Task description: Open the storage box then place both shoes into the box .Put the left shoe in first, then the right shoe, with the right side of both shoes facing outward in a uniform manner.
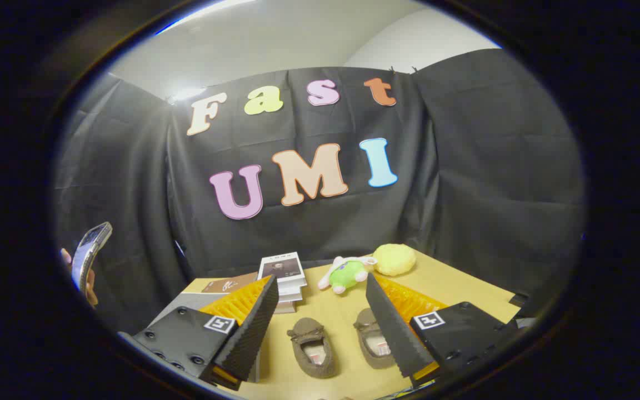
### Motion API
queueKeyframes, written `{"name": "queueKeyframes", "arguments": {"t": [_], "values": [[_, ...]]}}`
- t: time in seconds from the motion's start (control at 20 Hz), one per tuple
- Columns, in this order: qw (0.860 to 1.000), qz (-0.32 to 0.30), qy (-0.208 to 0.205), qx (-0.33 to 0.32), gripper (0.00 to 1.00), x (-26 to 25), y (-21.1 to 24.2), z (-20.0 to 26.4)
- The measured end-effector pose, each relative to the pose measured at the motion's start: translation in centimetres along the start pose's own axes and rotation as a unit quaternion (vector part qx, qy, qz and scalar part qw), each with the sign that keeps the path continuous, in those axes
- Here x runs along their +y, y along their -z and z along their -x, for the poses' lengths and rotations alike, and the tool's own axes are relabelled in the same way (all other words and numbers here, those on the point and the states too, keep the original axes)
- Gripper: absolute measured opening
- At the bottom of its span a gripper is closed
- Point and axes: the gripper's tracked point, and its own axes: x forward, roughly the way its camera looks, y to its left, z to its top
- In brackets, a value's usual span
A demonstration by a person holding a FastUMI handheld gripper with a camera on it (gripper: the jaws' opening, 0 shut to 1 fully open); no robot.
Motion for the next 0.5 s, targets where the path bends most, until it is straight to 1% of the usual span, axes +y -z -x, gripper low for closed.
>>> {"name": "queueKeyframes", "arguments": {"t": [0.5], "values": [[1.0,0.01,0.005,0.016,1.0,-0.19,0.82,0.45]]}}
